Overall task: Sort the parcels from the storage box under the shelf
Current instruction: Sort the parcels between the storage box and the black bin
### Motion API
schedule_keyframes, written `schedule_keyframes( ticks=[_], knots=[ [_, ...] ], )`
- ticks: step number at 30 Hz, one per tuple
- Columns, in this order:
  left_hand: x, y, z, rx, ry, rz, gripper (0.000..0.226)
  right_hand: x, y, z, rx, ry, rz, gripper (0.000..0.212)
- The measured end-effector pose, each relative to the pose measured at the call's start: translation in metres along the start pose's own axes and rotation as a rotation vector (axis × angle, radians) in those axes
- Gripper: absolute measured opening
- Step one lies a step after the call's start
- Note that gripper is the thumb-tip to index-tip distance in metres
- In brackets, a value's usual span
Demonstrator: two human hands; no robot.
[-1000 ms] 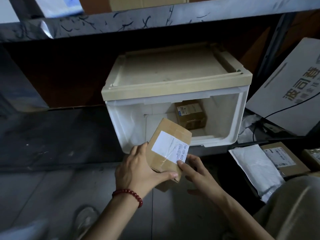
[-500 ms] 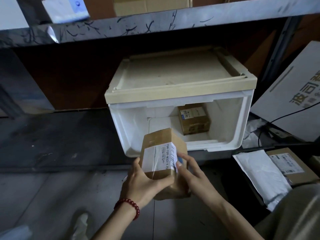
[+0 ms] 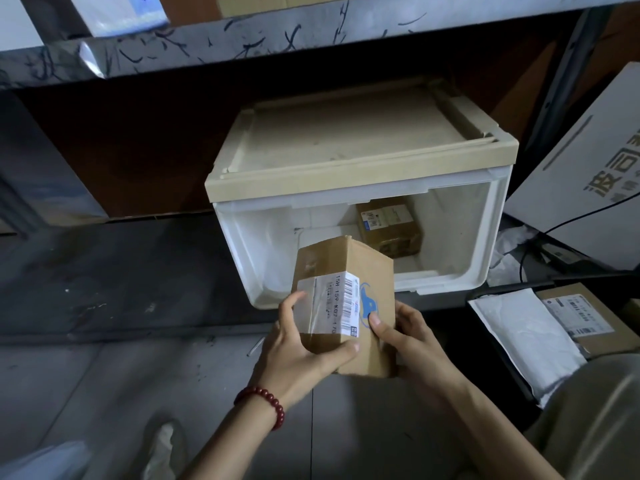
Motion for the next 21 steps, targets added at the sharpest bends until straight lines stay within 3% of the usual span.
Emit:
schedule_keyframes(
  ticks=[7,14,21],
  knots=[
    [0.024,0.000,0.013,0.040,-0.027,-0.011,0.103,0.000,0.001,0.007,0.113,0.197,0.041,0.060],
    [0.028,0.003,0.019,0.084,-0.066,-0.159,0.108,0.002,0.001,0.011,0.172,0.316,0.058,0.040],
    [0.024,0.003,0.013,0.289,0.339,-0.571,0.091,0.023,0.000,0.008,0.098,0.301,0.004,0.026]
  ],
)
Point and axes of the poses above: each hand's wrist, its own z-axis towards the middle knuckle, its own y-axis out of the back of the hand, x = y × z, the point moved 2 cm from there along z, towards the middle knuckle, and after that the axes turned 15 degrees about -x, right-handed, at the moved point
